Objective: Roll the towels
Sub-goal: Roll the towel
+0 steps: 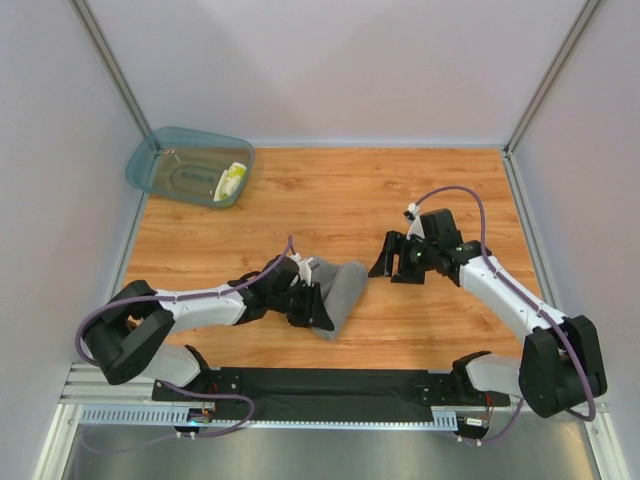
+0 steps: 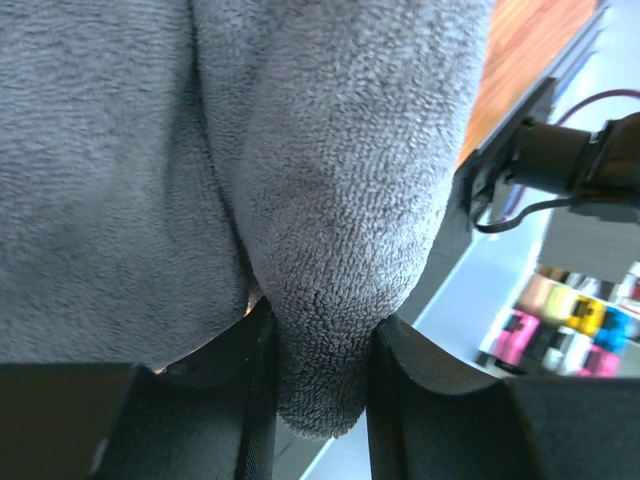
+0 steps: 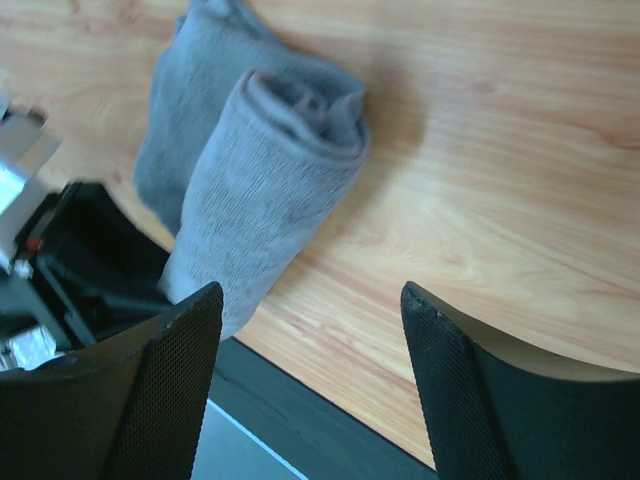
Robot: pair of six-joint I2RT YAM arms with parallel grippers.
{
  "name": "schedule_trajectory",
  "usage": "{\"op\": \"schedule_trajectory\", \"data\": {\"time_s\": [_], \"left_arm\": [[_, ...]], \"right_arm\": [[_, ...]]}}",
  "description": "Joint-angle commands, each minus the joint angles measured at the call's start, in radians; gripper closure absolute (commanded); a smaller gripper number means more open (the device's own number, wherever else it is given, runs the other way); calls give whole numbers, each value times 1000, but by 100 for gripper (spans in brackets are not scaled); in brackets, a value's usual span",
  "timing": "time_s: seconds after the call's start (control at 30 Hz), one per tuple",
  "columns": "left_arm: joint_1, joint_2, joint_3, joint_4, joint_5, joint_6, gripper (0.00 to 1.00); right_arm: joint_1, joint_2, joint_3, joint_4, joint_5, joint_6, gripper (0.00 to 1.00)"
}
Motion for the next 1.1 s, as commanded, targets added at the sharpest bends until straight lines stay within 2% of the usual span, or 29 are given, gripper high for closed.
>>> {"op": "schedule_trajectory", "data": {"time_s": [0.0, 0.23, 0.43, 0.7, 0.9, 1.07], "left_arm": [[44, 64, -10, 64, 119, -63, 83], [100, 118, -7, 20, 140, -49, 83], [122, 141, -12, 12, 163, -39, 81], [147, 126, -33, 39, 182, -48, 78], [153, 101, -21, -17, 162, -19, 66], [151, 52, 10, -129, 95, 38, 49]], "right_arm": [[63, -31, -63, 191, -90, 69, 25], [173, 92, -119, 341, -66, 126, 22], [213, 228, -61, 393, -54, 135, 20], [250, 325, -56, 482, -12, 171, 23], [276, 380, -34, 502, 3, 192, 34], [279, 408, -19, 490, 11, 194, 51]]}}
